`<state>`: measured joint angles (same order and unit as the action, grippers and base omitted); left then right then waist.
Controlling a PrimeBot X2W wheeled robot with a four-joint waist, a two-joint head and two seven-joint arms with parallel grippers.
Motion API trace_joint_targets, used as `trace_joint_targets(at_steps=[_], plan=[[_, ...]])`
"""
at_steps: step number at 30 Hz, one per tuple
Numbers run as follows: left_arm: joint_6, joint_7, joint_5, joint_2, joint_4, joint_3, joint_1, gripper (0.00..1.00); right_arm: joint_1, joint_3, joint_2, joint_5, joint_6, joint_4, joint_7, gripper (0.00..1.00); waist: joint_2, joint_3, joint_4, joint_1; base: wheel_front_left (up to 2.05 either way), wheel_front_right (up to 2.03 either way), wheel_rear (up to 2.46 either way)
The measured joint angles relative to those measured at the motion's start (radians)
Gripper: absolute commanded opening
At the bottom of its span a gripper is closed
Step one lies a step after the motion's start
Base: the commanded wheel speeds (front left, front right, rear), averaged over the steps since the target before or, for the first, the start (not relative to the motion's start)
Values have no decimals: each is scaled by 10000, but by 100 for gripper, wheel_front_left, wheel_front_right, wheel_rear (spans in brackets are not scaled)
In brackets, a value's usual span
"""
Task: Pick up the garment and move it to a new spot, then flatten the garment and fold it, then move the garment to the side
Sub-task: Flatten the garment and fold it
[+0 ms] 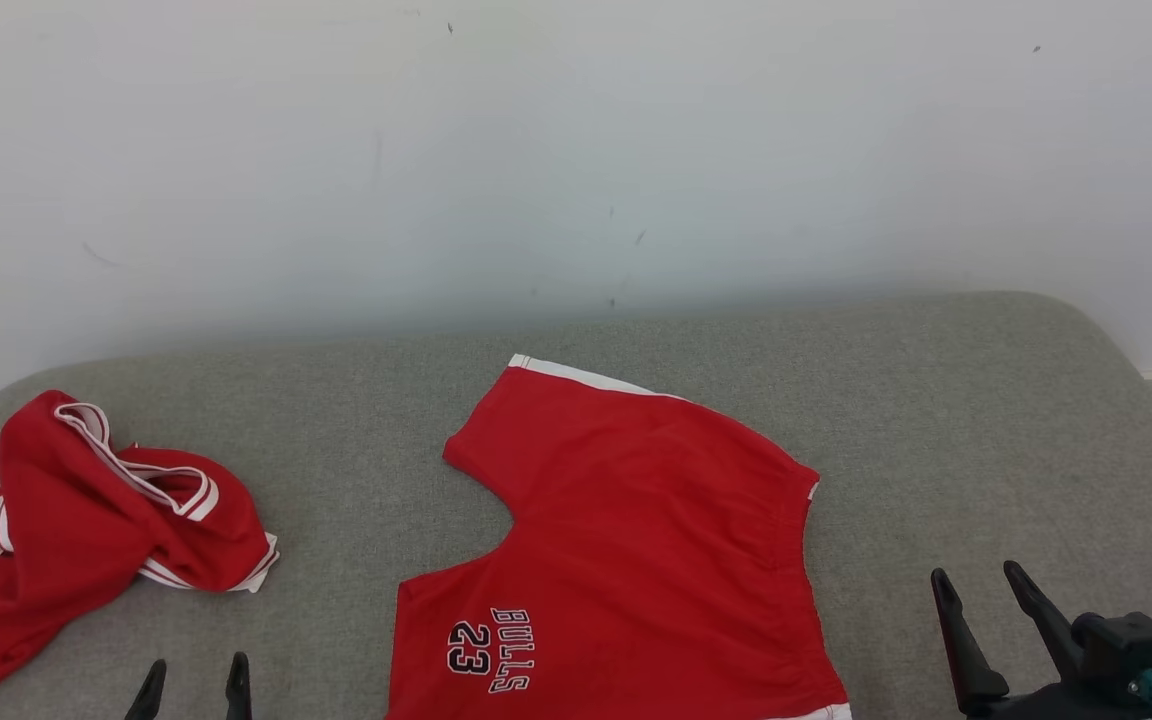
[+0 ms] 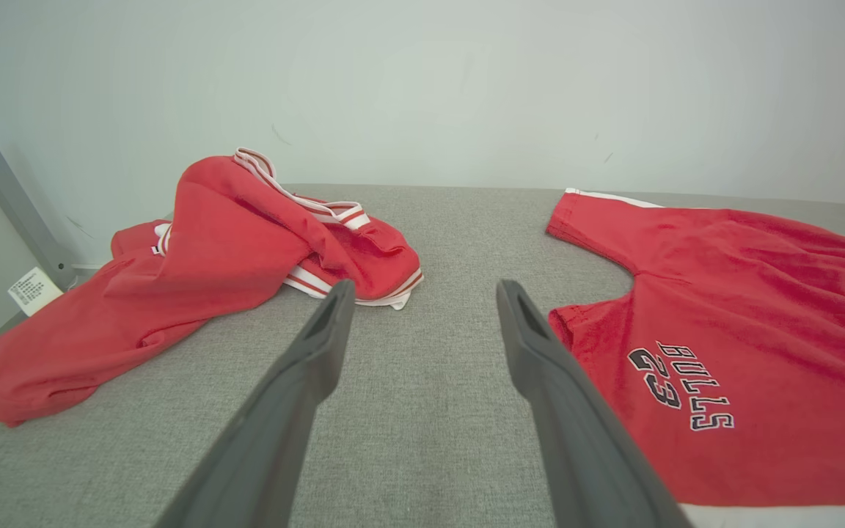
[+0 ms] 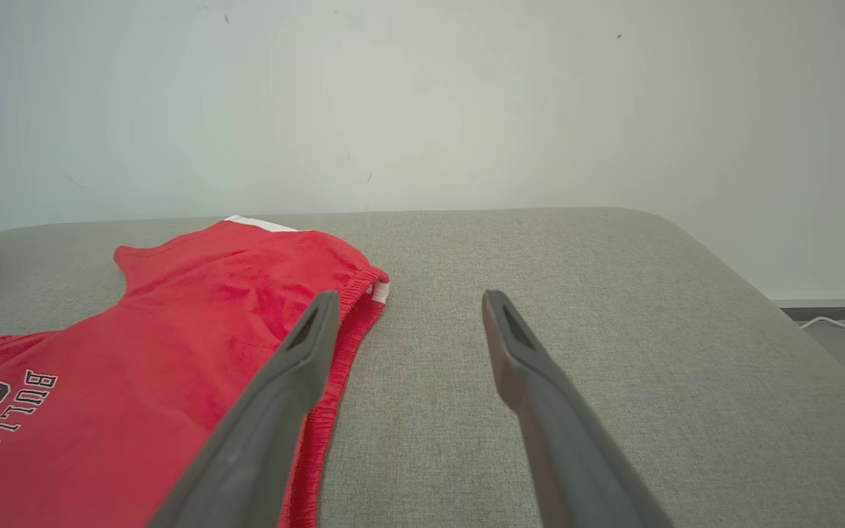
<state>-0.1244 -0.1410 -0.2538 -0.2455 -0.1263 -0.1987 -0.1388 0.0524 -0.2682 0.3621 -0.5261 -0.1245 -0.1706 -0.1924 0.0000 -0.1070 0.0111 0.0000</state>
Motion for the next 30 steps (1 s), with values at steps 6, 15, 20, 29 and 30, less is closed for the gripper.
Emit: trace_joint_targets(at_steps=[6,15,20,29,30], plan=[[0,12,0,2,52,15,0,100,1,46,0,2,0,52,6,100,1,11,-7,0,0,0,0],[0,56,0,4,88,38,-3,100,2,59,-23,33,0,71,79,100,1,23,1,0,0,0,0],[0,88,0,4,100,61,-3,100,3,73,-23,38,0,88,86,100,1,39,10,0,0,0,0],[0,146,0,6,111,82,-3,100,10,96,-23,73,0,96,90,100,1,64,14,0,0,0,0],[0,148,0,6,113,82,-3,100,10,98,-25,73,0,96,90,100,1,67,14,0,0,0,0]])
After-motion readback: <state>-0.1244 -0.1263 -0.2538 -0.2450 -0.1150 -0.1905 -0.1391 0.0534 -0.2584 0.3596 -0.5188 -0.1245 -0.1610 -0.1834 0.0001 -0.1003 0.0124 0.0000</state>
